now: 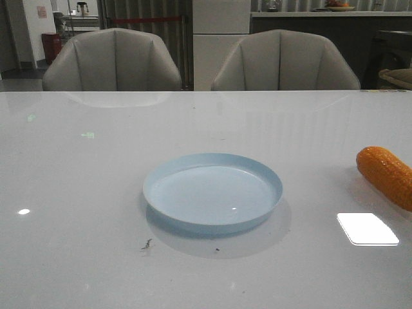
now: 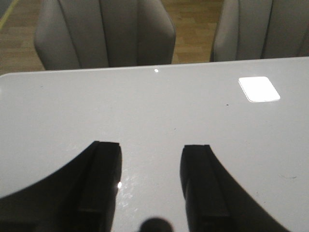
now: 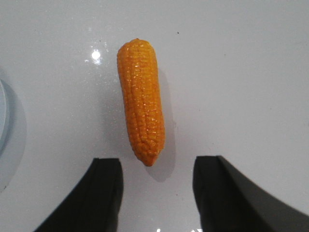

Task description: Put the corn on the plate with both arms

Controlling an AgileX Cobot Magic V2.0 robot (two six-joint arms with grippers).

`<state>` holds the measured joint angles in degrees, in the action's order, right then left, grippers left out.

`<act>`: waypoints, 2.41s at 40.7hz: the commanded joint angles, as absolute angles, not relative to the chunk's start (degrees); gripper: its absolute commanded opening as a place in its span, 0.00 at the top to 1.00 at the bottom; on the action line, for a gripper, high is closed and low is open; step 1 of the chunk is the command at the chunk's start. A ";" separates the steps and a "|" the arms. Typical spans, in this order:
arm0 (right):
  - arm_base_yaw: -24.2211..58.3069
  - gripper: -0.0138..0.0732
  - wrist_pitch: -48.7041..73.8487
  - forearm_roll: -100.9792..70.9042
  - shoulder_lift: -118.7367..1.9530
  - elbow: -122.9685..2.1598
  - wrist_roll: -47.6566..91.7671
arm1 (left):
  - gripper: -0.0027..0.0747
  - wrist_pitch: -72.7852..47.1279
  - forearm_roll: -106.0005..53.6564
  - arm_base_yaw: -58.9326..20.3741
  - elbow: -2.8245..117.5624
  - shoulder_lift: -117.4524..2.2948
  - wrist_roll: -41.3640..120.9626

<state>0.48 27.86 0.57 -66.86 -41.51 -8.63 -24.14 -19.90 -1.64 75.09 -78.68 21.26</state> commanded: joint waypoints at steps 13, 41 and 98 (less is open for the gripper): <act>0.50 0.33 33.21 3.97 -75.64 -57.60 -7.56 | 0.49 -6.33 -16.19 -1.60 37.51 -48.64 21.02; 0.56 0.33 40.71 -0.48 -100.55 -73.20 -4.82 | 0.49 -4.54 -13.57 -1.60 33.80 -39.96 21.02; 3.51 0.37 42.57 1.23 -108.06 -73.20 -0.73 | 0.49 -4.84 -13.57 -1.60 33.80 -39.96 21.02</act>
<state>3.63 42.75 0.48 -110.68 -71.85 -1.35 -9.89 -13.30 -1.53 32.01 -40.19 21.26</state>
